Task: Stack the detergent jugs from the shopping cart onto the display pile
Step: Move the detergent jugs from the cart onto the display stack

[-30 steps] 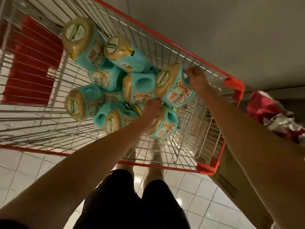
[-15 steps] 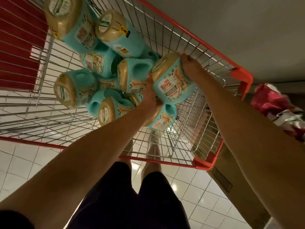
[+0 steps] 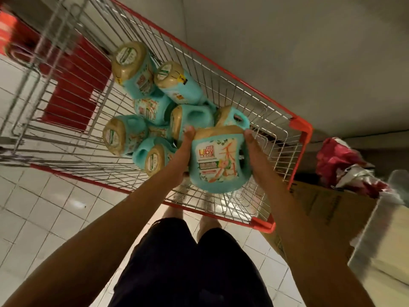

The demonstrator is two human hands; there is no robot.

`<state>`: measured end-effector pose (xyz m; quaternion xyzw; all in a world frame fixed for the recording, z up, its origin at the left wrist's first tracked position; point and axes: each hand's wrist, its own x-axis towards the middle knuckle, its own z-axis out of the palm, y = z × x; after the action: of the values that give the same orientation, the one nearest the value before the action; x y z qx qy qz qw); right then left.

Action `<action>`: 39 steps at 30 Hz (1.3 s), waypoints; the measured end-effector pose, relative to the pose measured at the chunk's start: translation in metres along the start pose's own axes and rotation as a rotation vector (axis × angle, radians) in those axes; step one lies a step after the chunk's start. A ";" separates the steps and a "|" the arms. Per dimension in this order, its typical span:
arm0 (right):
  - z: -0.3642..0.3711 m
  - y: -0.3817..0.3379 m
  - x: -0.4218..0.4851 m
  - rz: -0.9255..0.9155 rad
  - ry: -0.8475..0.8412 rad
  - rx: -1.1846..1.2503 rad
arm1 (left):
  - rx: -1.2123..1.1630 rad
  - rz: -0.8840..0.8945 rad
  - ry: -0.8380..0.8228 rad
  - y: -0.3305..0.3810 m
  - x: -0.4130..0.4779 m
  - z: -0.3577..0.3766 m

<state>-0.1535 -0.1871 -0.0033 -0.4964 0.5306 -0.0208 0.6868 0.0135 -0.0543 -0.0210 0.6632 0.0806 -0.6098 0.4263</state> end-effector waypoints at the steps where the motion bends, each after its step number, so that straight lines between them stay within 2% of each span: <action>1: -0.001 0.002 -0.013 -0.010 0.008 0.005 | 0.019 0.007 -0.001 0.001 -0.010 0.002; 9: -0.046 0.017 -0.094 0.040 -0.023 0.185 | 0.145 0.221 -0.079 -0.008 -0.082 0.040; 15: -0.062 0.034 -0.135 0.026 0.096 0.330 | 0.157 0.181 -0.222 0.000 -0.101 0.069; 18: -0.060 0.042 -0.160 -0.007 0.145 0.409 | 0.255 0.213 -0.235 0.004 -0.104 0.083; 22: -0.050 0.054 -0.188 -0.027 0.261 0.563 | 0.356 0.208 -0.287 0.008 -0.109 0.093; 27: -0.026 0.066 -0.218 -0.043 0.469 0.623 | 0.465 0.207 -0.352 0.006 -0.124 0.102; 33: 0.009 0.090 -0.251 -0.088 0.715 0.651 | 0.592 0.168 -0.508 -0.006 -0.147 0.105; 39: 0.043 0.124 -0.290 -0.066 0.918 0.781 | 0.800 0.119 -0.652 -0.037 -0.165 0.113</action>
<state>-0.3097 0.0649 0.1127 -0.1642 0.7101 -0.4476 0.5181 -0.1334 -0.0380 0.1190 0.5535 -0.3337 -0.7424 0.1766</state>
